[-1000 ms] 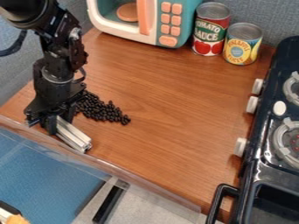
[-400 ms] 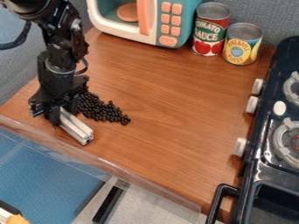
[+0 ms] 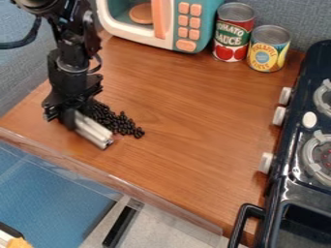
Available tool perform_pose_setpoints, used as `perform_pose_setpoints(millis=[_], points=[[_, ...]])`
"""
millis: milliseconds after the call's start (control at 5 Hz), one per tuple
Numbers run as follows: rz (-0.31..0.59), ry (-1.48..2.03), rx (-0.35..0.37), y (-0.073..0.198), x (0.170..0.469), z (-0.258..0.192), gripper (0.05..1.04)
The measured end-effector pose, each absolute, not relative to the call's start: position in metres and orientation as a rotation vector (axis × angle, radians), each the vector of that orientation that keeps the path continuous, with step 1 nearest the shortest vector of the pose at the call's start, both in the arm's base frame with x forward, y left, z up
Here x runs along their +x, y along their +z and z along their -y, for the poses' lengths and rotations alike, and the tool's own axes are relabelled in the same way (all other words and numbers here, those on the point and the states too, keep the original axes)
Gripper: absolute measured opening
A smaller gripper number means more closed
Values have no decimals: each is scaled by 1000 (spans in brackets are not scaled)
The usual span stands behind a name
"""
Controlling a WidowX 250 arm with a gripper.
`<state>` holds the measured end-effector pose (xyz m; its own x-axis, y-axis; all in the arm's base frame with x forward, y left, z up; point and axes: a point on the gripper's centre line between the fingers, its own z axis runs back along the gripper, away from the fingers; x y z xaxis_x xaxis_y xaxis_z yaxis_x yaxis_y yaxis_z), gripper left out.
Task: Sweep into pile
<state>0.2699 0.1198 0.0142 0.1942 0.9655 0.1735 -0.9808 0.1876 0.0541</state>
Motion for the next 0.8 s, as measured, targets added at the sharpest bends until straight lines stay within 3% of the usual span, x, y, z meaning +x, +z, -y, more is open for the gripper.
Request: perform_pose_setpoints(millis=[600,800], points=[[57,1366,76,21,275,-102,374],[66,1369,15,42,275,-100,374]])
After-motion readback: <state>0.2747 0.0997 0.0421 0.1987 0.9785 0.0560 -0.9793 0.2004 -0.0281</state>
